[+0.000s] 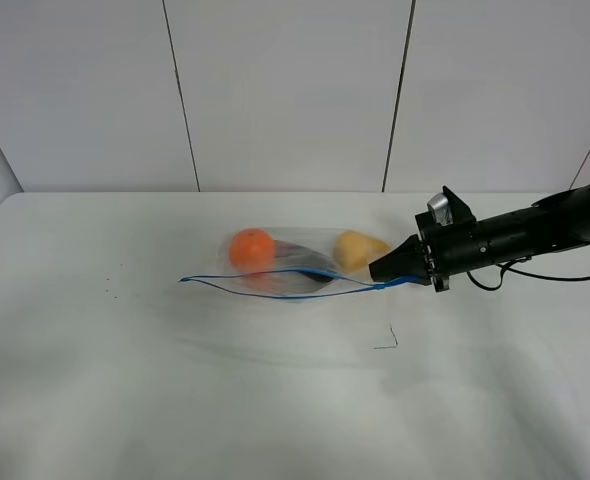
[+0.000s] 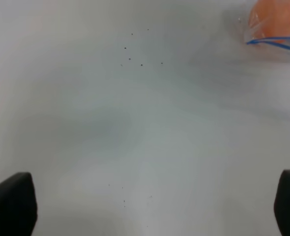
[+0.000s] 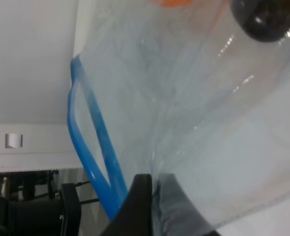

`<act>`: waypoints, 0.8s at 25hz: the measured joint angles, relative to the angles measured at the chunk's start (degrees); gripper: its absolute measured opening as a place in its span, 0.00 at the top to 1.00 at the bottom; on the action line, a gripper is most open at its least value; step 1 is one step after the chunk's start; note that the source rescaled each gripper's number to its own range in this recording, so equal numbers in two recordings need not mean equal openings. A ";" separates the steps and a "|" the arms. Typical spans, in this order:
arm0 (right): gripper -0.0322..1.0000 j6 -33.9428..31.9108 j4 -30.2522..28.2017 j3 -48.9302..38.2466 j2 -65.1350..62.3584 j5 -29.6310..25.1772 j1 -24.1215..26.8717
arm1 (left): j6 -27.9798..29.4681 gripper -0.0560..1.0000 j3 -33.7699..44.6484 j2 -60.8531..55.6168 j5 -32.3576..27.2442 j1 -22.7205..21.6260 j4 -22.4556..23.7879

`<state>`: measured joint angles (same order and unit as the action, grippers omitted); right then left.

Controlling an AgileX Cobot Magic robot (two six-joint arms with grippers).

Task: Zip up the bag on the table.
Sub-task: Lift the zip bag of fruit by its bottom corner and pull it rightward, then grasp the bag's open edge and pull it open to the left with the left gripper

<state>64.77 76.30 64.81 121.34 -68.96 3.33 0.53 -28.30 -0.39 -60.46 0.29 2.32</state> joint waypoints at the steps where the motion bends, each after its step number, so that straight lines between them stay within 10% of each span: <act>1: 0.97 0.00 -0.36 0.00 -0.45 0.00 0.00 | 0.00 0.00 0.00 0.00 0.00 0.00 0.00; 13: 0.97 -1.64 -1.55 0.00 -0.89 -0.04 0.00 | -1.01 0.00 -0.60 2.90 1.11 0.00 -7.71; 20: 0.97 -2.86 -1.76 0.00 -0.89 -0.04 0.00 | -16.25 0.01 -6.41 22.48 9.98 0.00 -13.93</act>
<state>61.91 74.54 64.81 120.45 -69.00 3.33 -15.71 -34.71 22.09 -50.47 0.29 -11.60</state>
